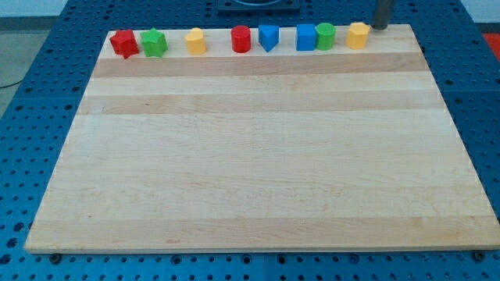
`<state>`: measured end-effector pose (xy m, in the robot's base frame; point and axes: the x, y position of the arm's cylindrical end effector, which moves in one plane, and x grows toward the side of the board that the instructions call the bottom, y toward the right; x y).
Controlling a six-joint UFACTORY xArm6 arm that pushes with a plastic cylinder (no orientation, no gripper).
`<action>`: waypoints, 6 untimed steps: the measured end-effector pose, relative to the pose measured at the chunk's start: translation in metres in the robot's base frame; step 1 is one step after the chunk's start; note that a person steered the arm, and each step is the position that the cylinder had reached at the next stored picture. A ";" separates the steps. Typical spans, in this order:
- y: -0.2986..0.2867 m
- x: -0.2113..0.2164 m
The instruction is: Push the blue cube below the green circle
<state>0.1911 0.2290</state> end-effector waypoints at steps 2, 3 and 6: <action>-0.127 0.000; -0.167 0.001; -0.147 0.021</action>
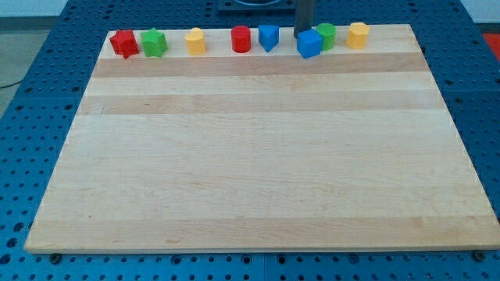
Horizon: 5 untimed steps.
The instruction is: Push the blue cube below the green circle
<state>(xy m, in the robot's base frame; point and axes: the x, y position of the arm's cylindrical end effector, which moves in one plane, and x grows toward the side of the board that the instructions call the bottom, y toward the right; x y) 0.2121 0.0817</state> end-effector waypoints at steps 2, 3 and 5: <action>0.000 0.032; 0.019 0.068; -0.004 0.005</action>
